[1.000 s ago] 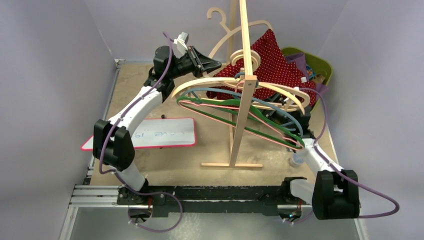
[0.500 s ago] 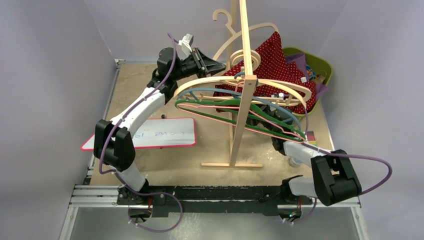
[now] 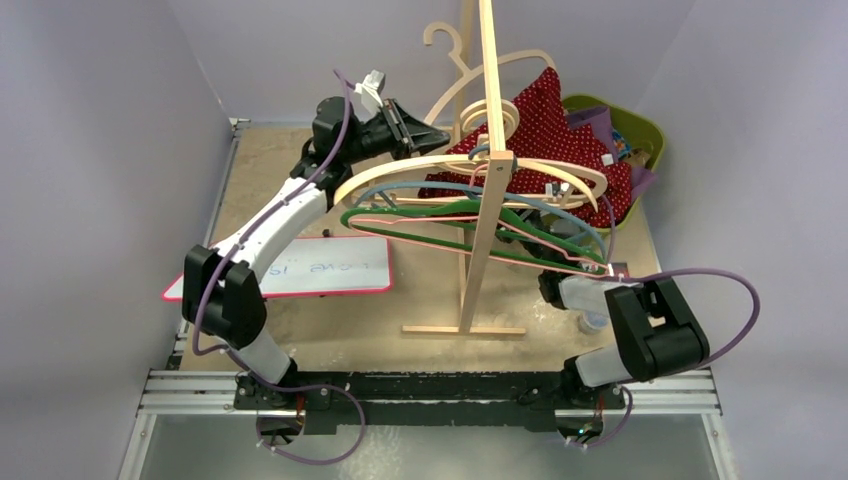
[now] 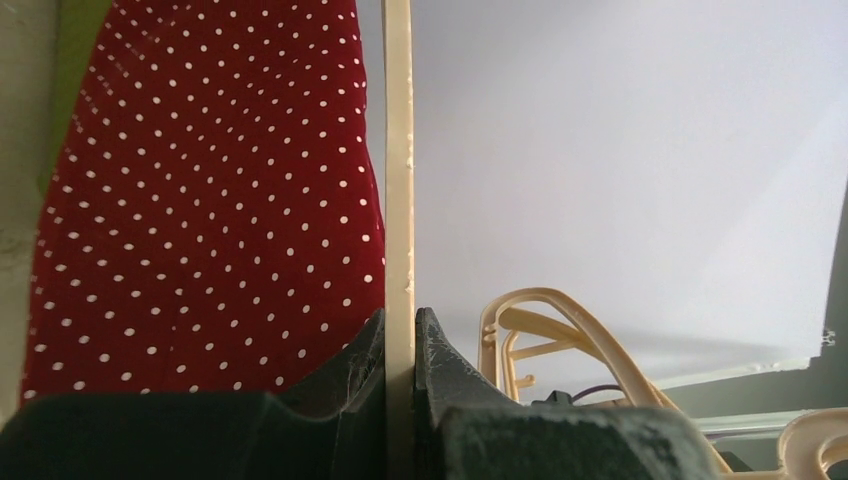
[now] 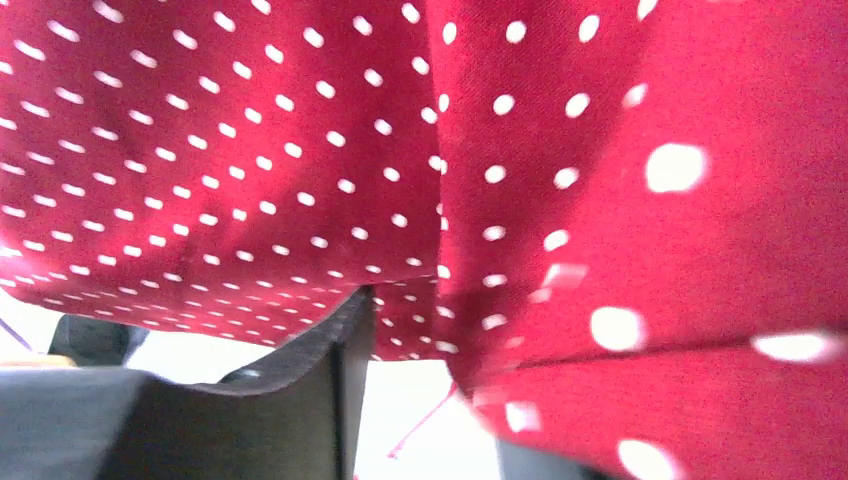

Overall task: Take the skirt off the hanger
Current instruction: Remove the skirt from the hanger, then place the skirt in the bin.

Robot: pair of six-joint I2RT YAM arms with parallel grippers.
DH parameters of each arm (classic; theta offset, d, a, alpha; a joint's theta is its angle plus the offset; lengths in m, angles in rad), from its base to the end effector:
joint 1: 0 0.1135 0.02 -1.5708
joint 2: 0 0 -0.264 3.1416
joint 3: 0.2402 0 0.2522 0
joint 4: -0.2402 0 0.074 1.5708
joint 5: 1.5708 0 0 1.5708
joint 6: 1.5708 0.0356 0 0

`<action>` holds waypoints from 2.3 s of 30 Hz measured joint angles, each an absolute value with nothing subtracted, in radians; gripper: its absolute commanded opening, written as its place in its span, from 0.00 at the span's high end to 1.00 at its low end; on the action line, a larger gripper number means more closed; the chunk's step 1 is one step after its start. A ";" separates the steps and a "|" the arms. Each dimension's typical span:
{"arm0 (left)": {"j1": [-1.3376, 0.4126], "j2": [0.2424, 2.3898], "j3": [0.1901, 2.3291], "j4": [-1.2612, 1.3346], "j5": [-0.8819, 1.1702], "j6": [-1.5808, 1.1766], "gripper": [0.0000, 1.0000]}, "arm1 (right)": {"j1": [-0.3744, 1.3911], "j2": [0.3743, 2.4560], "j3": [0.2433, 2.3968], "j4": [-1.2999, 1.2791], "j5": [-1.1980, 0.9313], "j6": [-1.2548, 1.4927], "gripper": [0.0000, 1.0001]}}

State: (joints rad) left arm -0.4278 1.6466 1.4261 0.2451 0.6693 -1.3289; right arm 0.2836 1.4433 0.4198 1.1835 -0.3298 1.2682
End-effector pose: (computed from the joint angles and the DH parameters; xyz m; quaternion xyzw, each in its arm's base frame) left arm 0.3494 -0.1836 0.3842 -0.0756 0.6962 -0.6668 0.2551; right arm 0.2574 0.0870 0.2146 0.1921 0.6227 0.6020 0.4615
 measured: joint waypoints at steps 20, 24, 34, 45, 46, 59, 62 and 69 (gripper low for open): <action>-0.428 1.542 1.475 -0.220 0.395 -0.926 1.00 | 0.280 0.696 0.409 0.525 -0.096 0.933 1.00; -0.428 1.499 1.475 -0.284 0.313 -0.865 1.00 | 0.279 0.526 0.516 0.271 0.110 0.794 1.00; -0.421 1.466 1.475 -0.337 0.185 -0.790 1.00 | 0.157 0.655 0.572 0.045 0.171 0.656 1.00; -0.415 1.441 1.475 -0.418 0.074 -0.704 1.00 | -0.239 0.906 0.778 -0.007 -0.216 0.515 1.00; -0.414 1.431 1.475 -0.427 0.052 -0.690 1.00 | -0.263 0.926 0.806 -0.007 -0.249 0.514 1.00; -0.409 1.243 1.331 -0.503 -0.196 -0.538 1.00 | -0.282 0.993 1.208 -0.094 -0.356 0.514 1.00; -0.408 1.235 1.309 -0.504 -0.200 -0.531 1.00 | -0.282 1.009 1.363 -0.129 -0.340 0.498 1.00; -0.408 1.202 1.267 -0.504 -0.192 -0.527 1.00 | -0.283 1.110 1.714 -0.170 -0.276 0.444 1.00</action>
